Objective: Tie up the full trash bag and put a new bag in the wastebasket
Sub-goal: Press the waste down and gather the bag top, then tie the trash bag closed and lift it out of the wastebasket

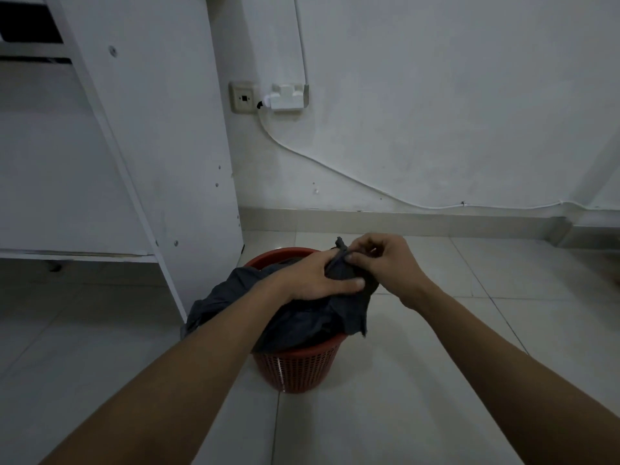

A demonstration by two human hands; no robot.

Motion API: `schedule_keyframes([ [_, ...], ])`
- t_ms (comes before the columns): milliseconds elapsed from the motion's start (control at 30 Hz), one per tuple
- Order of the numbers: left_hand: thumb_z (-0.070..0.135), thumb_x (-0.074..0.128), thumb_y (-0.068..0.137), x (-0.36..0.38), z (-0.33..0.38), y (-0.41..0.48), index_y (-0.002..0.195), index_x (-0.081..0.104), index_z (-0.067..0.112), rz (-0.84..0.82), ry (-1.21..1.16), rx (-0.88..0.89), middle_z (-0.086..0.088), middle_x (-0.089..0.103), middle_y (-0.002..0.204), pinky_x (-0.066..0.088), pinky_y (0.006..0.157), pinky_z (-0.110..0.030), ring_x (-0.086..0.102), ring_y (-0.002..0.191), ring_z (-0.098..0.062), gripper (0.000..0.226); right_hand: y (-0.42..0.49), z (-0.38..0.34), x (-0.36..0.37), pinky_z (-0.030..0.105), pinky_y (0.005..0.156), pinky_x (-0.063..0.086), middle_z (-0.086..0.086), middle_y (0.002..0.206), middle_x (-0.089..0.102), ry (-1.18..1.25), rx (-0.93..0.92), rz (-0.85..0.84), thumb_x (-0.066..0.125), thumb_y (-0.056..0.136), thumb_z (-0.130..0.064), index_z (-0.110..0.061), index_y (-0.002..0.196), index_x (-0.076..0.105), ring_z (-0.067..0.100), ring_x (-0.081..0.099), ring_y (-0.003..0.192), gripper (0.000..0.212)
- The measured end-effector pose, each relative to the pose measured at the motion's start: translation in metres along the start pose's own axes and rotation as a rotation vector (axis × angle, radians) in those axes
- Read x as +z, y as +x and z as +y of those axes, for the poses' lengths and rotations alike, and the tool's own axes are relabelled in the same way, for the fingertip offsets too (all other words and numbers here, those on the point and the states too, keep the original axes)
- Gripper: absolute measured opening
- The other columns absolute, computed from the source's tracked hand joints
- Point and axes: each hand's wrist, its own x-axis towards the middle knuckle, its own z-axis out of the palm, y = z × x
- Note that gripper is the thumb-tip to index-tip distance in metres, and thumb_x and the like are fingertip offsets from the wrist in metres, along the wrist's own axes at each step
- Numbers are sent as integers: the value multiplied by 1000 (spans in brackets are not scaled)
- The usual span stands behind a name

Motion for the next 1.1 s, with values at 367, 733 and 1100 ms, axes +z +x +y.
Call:
schedule_keyframes([
  [367,32,70,92,-16,11,0,104,72,24,267,-437,-2,10,77,91,55,67,-18,73,85,-8,14,-7,18,4,28,108,39,8,159,37,389,460,-244,87,61,-44,-15,156,27,21,42,141,116],
  [733,25,76,87,-17,26,12,92,70,26,372,-512,100,8,75,85,57,67,-21,72,79,-7,8,8,-12,8,43,94,56,22,109,67,836,281,-41,61,85,17,0,113,57,33,68,97,34],
  [1100,24,76,87,-20,22,17,96,70,35,402,-373,148,18,75,87,52,67,-11,71,83,0,15,24,-24,-19,31,93,55,16,120,67,1003,123,52,69,86,1,-4,128,52,23,68,104,46],
])
